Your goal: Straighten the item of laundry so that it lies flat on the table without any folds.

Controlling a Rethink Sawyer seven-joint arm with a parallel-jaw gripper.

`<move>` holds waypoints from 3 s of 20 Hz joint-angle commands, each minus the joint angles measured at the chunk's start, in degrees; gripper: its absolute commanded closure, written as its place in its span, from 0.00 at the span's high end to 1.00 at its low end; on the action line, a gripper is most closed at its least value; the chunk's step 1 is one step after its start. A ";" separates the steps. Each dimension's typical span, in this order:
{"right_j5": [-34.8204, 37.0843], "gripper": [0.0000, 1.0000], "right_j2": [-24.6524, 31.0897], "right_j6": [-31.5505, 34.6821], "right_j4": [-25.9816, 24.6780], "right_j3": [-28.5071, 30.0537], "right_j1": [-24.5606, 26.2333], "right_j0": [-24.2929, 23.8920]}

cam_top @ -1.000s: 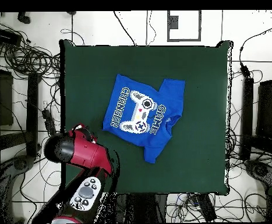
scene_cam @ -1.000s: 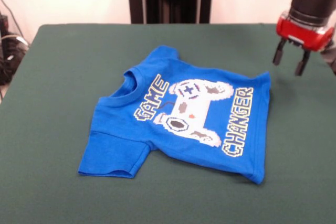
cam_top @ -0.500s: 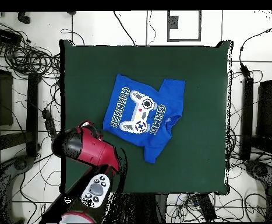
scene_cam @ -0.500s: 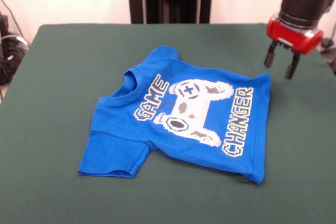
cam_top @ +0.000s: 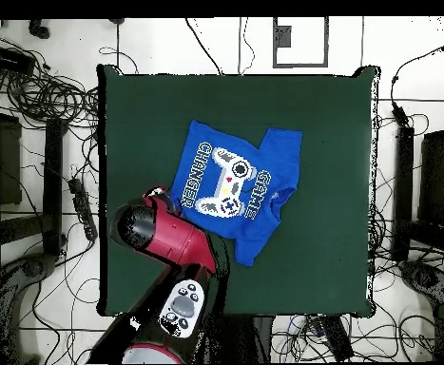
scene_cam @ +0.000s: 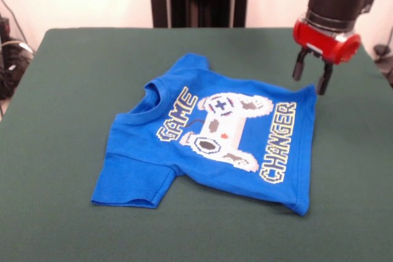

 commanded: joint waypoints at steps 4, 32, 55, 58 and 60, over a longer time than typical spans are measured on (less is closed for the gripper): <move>5.21 1.00 1.79 8.82 -1.96 -3.93 1.19 2.61; 10.70 1.00 5.78 -1.92 -15.73 -13.24 -2.40 -10.36; 9.83 1.00 8.74 0.89 -22.92 -17.68 -0.06 -14.25; 9.73 1.00 9.14 0.70 -23.16 -17.69 -0.03 -14.59; 9.66 1.00 9.34 0.59 -23.31 -17.70 -0.01 -14.76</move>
